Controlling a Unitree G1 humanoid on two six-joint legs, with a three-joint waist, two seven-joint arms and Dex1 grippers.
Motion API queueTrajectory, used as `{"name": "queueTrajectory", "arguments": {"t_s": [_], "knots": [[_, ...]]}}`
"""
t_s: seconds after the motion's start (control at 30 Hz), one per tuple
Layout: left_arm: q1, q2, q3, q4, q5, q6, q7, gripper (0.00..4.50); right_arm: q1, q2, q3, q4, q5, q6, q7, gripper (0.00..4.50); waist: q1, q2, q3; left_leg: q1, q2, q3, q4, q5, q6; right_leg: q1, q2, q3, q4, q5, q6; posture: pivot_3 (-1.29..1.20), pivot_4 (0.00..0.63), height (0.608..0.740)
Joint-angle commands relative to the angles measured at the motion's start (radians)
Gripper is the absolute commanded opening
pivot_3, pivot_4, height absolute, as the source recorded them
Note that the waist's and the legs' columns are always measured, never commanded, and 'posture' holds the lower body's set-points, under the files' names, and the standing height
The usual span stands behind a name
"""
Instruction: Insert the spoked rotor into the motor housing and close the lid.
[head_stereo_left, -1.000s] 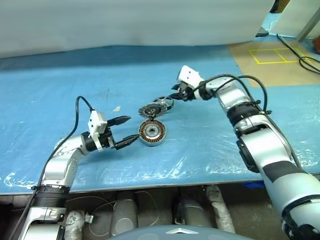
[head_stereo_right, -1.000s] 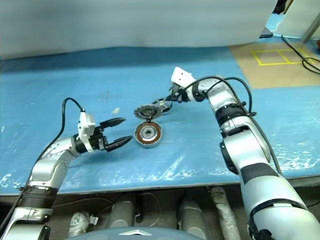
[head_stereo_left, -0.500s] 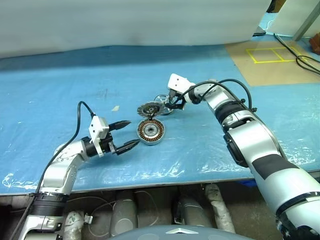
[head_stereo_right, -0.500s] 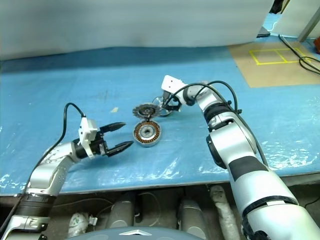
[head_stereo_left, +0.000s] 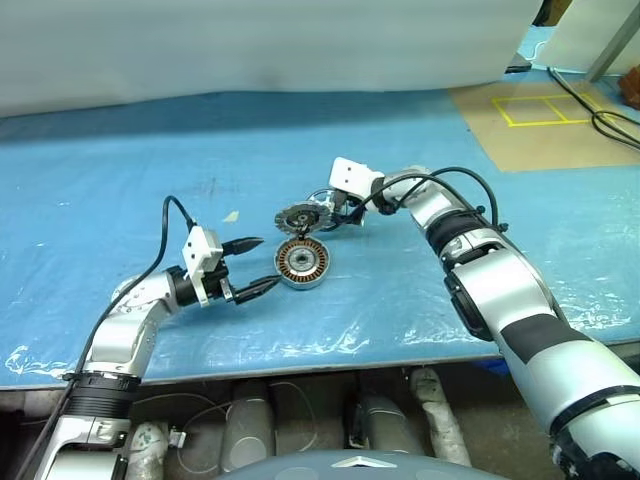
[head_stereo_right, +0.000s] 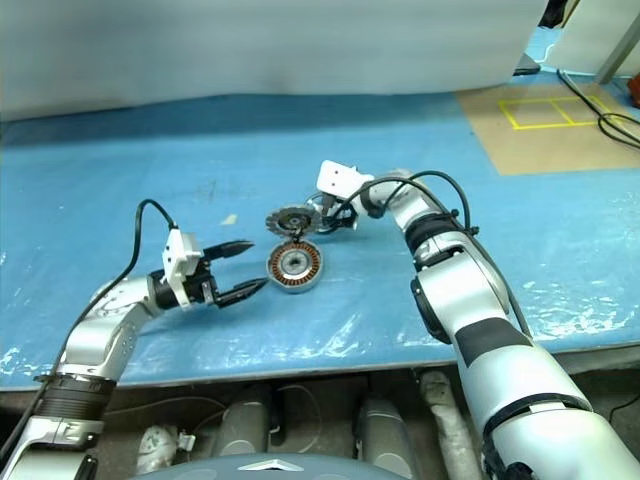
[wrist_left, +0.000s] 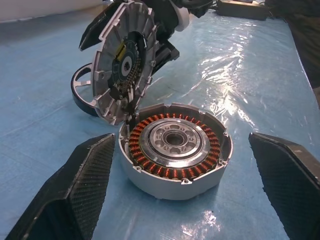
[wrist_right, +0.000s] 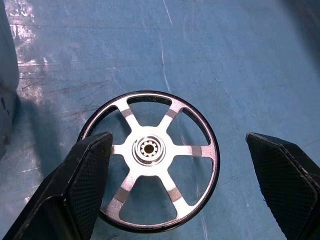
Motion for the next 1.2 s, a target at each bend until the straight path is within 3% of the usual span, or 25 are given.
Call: {"name": "queueTrajectory", "arguments": {"t_s": [0.03, 0.2, 0.23, 0.3, 0.53, 0.57, 0.77, 0.87, 1.0, 1.2], "knots": [[-0.011, -0.001, 0.002, -0.009, -0.002, -0.023, -0.006, 4.50, 0.023, -0.010, 0.011, -0.036, -0.022, -0.040, 0.008, 4.47, 0.000, 0.000, 0.000, 0.000, 0.000, 0.000, 0.000, 0.000, 0.000, 0.000, 0.000, 0.000, 0.000, 0.000, 0.000, 0.00, 0.150, 0.740], [-0.018, 0.001, 0.001, 0.004, 0.001, -0.028, -0.009, 4.50, 0.050, -0.004, 0.021, -0.040, -0.040, -0.052, 0.023, 4.47, -0.001, 0.000, 0.000, 0.001, 0.000, 0.000, 0.000, 0.000, 0.000, 0.000, 0.000, 0.000, 0.001, 0.000, 0.000, 0.00, 0.150, 0.740], [-0.018, 0.001, 0.001, 0.007, 0.002, -0.030, -0.010, 4.50, 0.055, -0.002, 0.020, -0.041, -0.039, -0.048, 0.038, 4.30, -0.001, 0.000, 0.000, 0.001, 0.000, 0.000, 0.000, 0.000, 0.000, 0.000, 0.000, 0.000, 0.001, 0.000, 0.000, 0.00, 0.150, 0.740], [-0.016, 0.003, 0.000, 0.007, 0.003, -0.031, -0.012, 4.50, 0.068, -0.001, 0.028, -0.044, -0.049, -0.050, 0.044, 3.88, -0.001, 0.000, 0.000, 0.002, 0.000, 0.000, 0.000, 0.000, 0.000, 0.000, 0.000, 0.000, 0.001, 0.000, 0.000, 0.00, 0.150, 0.740], [-0.022, 0.002, -0.001, 0.017, 0.009, -0.040, -0.015, 4.50, 0.092, -0.005, 0.041, -0.057, -0.063, -0.053, 0.058, 1.47, -0.002, 0.000, 0.000, 0.004, 0.000, 0.000, 0.000, 0.000, 0.000, 0.002, 0.000, 0.001, 0.002, 0.000, 0.000, 0.00, 0.150, 0.740], [-0.022, 0.001, -0.001, 0.018, 0.009, -0.041, -0.015, 4.50, 0.093, -0.005, 0.040, -0.060, -0.062, -0.052, 0.061, 1.34, -0.003, 0.000, 0.000, 0.006, 0.000, 0.000, 0.000, 0.000, 0.000, 0.004, 0.000, 0.001, 0.002, 0.000, 0.000, 0.00, 0.150, 0.740], [-0.027, -0.003, -0.007, 0.032, 0.014, -0.052, -0.015, 4.50, 0.098, -0.018, 0.035, -0.077, -0.053, -0.046, 0.090, 1.28, -0.003, 0.000, 0.000, 0.010, 0.001, 0.001, -0.001, -0.001, -0.001, 0.007, 0.000, 0.003, 0.002, -0.001, -0.001, 0.00, 0.150, 0.740], [-0.025, -0.006, -0.008, 0.031, 0.015, -0.056, -0.015, 4.50, 0.120, -0.047, 0.006, -0.132, -0.004, -0.011, 0.194, 1.28, 0.000, 0.000, 0.000, 0.010, 0.001, 0.002, -0.001, -0.001, -0.001, 0.007, 0.000, 0.003, 0.001, -0.001, -0.001, 0.00, 0.150, 0.740], [-0.008, -0.001, -0.012, 0.016, 0.013, -0.052, -0.022, 4.50, 0.248, -0.139, -0.037, -0.382, 0.098, 0.108, 0.380, 1.28, 0.009, -0.001, 0.000, 0.008, 0.000, 0.001, -0.001, -0.001, 0.000, 0.008, 0.000, 0.002, -0.002, -0.001, -0.001, 0.00, 0.150, 0.740], [-0.005, 0.000, -0.003, 0.023, 0.004, -0.047, -0.018, 4.50, 0.462, -0.337, -0.121, -0.681, 0.175, 0.301, 0.414, 1.28, 0.031, -0.001, 0.000, 0.008, -0.001, 0.001, -0.003, -0.001, 0.000, 0.011, 0.000, 0.001, -0.006, 0.000, 0.000, 0.00, 0.150, 0.740]]}}
